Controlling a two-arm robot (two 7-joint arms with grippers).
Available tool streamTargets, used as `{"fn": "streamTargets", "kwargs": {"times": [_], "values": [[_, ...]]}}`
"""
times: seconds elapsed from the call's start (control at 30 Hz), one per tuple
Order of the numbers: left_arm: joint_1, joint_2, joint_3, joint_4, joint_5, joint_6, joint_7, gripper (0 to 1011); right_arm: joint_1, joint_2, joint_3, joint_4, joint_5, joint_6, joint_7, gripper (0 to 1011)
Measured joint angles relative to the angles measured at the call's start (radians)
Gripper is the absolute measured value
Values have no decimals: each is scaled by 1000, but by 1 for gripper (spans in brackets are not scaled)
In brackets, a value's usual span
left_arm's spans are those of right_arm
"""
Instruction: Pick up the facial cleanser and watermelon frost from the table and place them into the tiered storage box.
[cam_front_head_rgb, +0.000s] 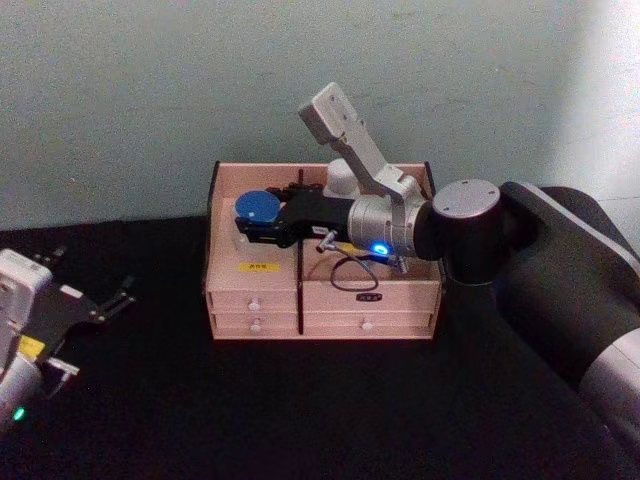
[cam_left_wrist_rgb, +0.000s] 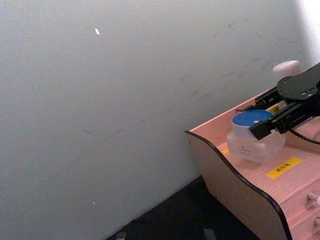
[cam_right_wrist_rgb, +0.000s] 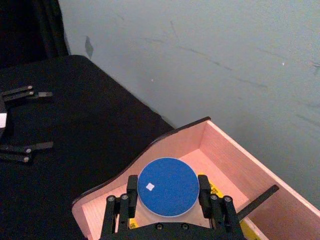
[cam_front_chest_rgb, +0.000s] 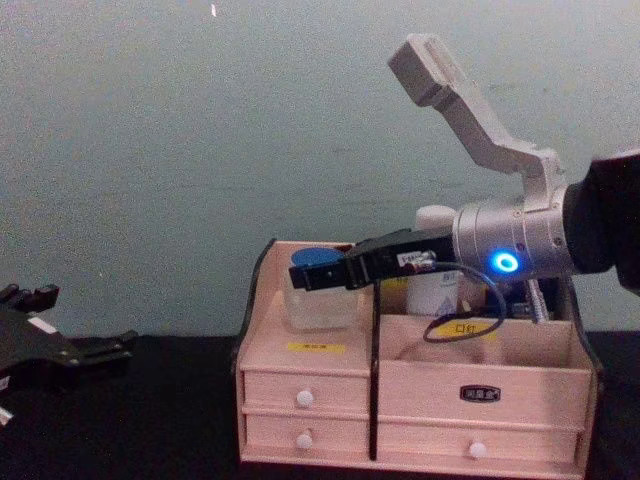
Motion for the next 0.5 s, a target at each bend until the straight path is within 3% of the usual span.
{"fn": "streamTargets", "kwargs": {"times": [0.5], "values": [[0,0,0,0,0,0,0,1001,0,0,0,0,-1,0,0,742]]}}
